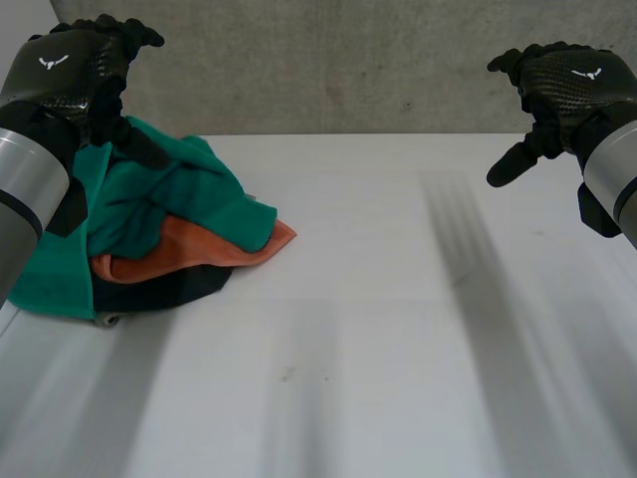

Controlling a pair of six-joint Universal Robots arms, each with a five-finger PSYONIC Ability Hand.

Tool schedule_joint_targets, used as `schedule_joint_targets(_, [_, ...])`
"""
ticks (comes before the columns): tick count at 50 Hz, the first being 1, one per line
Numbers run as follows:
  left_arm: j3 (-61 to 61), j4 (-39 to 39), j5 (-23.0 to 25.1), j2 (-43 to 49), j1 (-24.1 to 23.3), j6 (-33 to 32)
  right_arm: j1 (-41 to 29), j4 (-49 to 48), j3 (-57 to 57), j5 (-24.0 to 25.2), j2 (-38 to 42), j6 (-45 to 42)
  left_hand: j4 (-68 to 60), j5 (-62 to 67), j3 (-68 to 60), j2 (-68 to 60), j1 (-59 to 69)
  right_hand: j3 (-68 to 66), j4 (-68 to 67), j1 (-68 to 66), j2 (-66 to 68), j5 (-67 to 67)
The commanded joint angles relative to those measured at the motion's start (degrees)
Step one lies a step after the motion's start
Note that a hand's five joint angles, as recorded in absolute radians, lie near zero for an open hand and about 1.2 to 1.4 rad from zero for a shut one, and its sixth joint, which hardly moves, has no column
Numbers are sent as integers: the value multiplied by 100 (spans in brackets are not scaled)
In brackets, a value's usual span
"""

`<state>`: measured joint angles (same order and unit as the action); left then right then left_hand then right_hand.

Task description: Fold the laundry.

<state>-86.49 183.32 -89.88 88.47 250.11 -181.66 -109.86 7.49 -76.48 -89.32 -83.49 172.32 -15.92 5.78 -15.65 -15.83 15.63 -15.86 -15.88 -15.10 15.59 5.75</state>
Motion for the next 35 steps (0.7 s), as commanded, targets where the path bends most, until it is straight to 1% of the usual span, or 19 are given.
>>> schedule_joint_targets(1, [1, 2, 6, 12, 20, 8, 0, -28, -25, 3, -1, -23, 592, -578, 565, 583, -563, 586, 588, 510, -559, -575])
schedule_joint_targets(15, [115, 1, -21, 91, 46, -1, 0, -28, -43, 3, 17, -23, 592, -578, 565, 583, -563, 586, 588, 510, -559, -575])
schedule_joint_targets(19, [360, 80, -21, 512, 371, -27, 0, -19, -43, 3, 17, -23, 537, -523, 510, 528, -509, 586, 588, 510, -559, -575])
schedule_joint_targets(20, [491, 115, -12, 817, 624, -123, 0, -19, -43, 3, 17, -32, 470, -456, 443, 461, -442, 586, 588, 510, -559, -575])
schedule_joint_targets(23, [694, 151, 6, 1302, 1003, -466, 0, -19, -43, 3, 17, -32, 453, -439, 426, 444, -424, 586, 588, 510, -559, -575])
schedule_joint_targets(24, [860, 177, 6, 1695, 1170, -833, 0, -19, -43, 3, 17, -32, 453, -439, 426, 444, -424, 586, 588, 510, -559, -575])
schedule_joint_targets(26, [1010, 221, 14, 2066, 1285, -1212, 0, -11, -43, 3, 17, -32, 436, -422, 409, 427, -407, 586, 588, 510, -559, -575])
schedule_joint_targets(27, [1185, 334, 14, 2460, 1416, -1641, 0, -19, -43, 3, 17, -32, 453, -438, 426, 444, -424, 586, 588, 510, -559, -575])
schedule_joint_targets(30, [1476, 554, 6, 3034, 1496, -2267, 0, -11, -51, 11, 26, -32, 436, -422, 409, 427, -407, 586, 588, 510, -559, -575])
schedule_joint_targets(31, [1608, 686, 14, 3331, 1566, -2617, 0, -11, -60, 11, 26, -32, 320, -305, 293, 310, -291, 586, 588, 510, -559, -575])
schedule_joint_targets(32, [1652, 722, 14, 3465, 1611, -2794, 0, -11, -60, 11, 26, -32, 202, -187, 175, 193, -173, 586, 588, 510, -559, -575])
schedule_joint_targets(34, [1732, 748, 23, 3632, 1707, -3032, 0, -11, -78, 20, 35, -32, -301, 315, -328, -310, 329, 586, 588, 510, -559, -575])
schedule_joint_targets(35, [1749, 775, 32, 3685, 1777, -3094, 0, -11, -86, 20, 35, -32, -1670, 1684, -1697, -1679, 1698, 586, 588, 510, -559, -575])
